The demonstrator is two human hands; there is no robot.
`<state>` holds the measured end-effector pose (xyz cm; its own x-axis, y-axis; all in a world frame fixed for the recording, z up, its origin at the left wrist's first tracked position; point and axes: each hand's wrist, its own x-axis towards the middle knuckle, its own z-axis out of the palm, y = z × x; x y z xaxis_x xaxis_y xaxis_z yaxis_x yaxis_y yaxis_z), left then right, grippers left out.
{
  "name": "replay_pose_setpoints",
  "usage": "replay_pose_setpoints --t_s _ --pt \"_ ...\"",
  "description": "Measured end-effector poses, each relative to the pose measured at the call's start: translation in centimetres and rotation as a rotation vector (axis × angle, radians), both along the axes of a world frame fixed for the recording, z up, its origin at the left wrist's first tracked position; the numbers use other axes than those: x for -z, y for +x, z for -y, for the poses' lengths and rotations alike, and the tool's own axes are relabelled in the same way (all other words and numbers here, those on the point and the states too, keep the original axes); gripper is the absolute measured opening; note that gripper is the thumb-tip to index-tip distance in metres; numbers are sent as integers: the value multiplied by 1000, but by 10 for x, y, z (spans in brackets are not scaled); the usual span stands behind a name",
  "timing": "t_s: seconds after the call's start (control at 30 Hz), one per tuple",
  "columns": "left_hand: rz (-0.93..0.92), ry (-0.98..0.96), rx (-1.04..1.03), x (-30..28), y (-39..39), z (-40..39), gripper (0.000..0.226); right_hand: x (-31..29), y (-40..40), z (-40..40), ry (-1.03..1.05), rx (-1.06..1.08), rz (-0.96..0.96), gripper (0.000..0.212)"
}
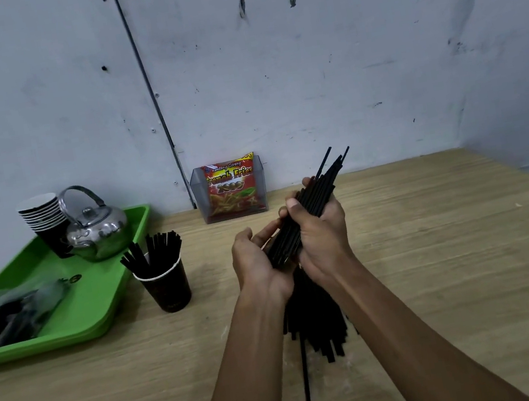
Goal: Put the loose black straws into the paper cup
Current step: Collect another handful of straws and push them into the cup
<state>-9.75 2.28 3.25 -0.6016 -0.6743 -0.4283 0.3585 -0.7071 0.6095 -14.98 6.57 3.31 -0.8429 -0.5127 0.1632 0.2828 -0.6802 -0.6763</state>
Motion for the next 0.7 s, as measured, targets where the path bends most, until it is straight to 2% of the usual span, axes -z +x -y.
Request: replay_pose_setpoints --t_s 0.13,0.2,0.33,0.4,0.53,0.63,0.7 --pt "7 -18 -28 2 -1 4 43 -1 4 -2 -14 -71 68 29" --pt "-29 8 -15 5 -2 2 39 0 12 -1 54 -93 32 18" --pt "-149 3 66 11 -3 0 41 6 27 5 195 -115 -53 22" --pt "-124 -51 99 14 1 1 42 5 25 1 214 -152 -79 20" --pt "108 -405 145 12 17 7 41 3 13 -11 239 -259 -185 17" --pt "89 -715 110 -5 35 16 50 9 8 -13 360 -248 -386 16" --pt "98 -940 217 -19 45 21 58 14 10 -14 448 -257 -563 17"
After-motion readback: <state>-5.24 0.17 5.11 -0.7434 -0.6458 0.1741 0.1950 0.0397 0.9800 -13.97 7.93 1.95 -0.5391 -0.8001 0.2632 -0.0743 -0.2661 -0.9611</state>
